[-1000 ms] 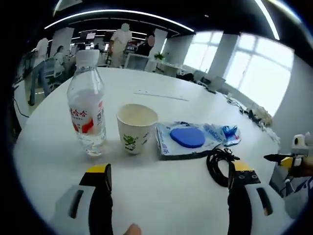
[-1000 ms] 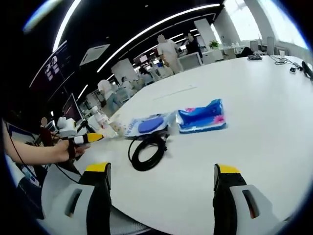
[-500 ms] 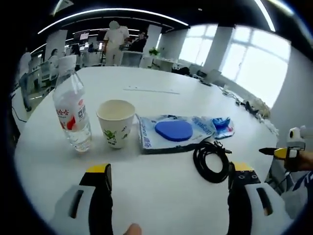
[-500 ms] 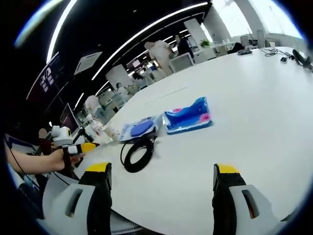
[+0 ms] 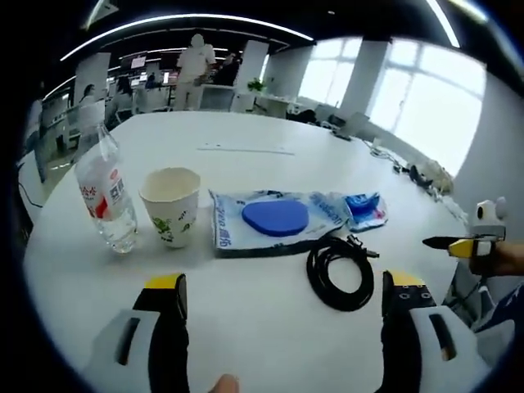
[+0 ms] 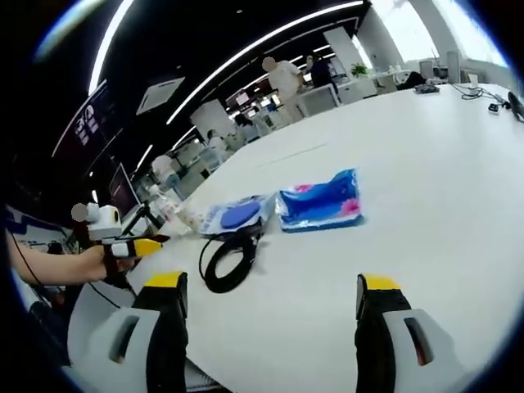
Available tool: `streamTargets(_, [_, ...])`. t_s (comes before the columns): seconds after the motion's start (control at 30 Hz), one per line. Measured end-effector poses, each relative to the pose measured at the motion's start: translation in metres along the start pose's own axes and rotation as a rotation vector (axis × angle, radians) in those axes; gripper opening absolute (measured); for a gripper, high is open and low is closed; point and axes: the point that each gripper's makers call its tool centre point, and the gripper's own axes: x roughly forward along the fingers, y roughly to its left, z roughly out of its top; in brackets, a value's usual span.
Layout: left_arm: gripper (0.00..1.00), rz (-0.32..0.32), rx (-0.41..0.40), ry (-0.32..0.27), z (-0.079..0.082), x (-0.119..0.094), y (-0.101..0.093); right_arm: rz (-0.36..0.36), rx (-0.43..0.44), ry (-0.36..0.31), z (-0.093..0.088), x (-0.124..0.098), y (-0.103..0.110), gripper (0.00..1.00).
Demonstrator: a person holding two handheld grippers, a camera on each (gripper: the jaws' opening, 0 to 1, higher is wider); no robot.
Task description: Arrange the tabletop items into an orderly group along one side of the table until the central work area is clear of visible clutter.
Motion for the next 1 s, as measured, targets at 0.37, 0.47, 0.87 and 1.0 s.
streamTargets(0.37, [0.93,-0.010,0.007,0.059,-0.010,0.028,-0.026,0.177,-0.109,0.090,0.004,0.058,0.035,0.79])
streamTargets(0.47, [0.93,-0.029,0.017,0.069,-0.008,0.036,-0.036,0.203,-0.130,0.105,0.006,0.074,0.042,0.78])
streamTargets(0.87, [0.83,0.024,0.048,0.138,-0.014,0.059,-0.036,0.179,-0.235,0.161,-0.001,0.104,0.039,0.77])
streamTargets(1.0, [0.84,0.039,0.025,0.168,-0.025,0.065,-0.032,0.144,-0.248,0.179,-0.005,0.109,0.030,0.77])
